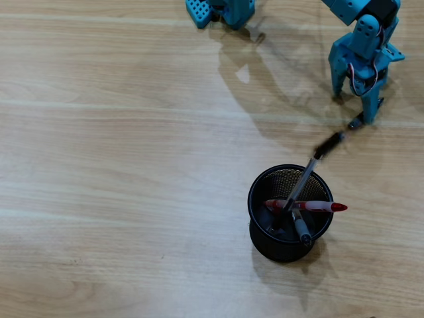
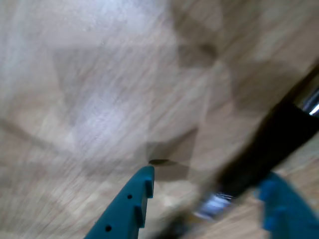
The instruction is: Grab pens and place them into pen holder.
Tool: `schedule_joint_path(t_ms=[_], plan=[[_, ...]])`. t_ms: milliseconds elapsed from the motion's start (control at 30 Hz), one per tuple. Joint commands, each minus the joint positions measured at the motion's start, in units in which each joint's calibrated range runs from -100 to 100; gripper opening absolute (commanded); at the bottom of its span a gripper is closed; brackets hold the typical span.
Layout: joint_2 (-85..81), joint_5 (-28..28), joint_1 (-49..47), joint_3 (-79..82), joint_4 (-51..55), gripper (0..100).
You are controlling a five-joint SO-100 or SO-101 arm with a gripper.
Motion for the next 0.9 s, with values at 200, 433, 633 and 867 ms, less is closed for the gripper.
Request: schedule_joint_path(t_ms=[200, 433, 633, 867], plan=[[-0.91, -1.75, -0.52, -0.33, 0.61, 6], [-1.41, -1.75, -0.62, -3.5, 1.43, 2], [-6.6, -1.8, 0.02, -3.77, 4.62, 2], [-18.06, -1.8, 2.68, -3.59, 11.73, 2]])
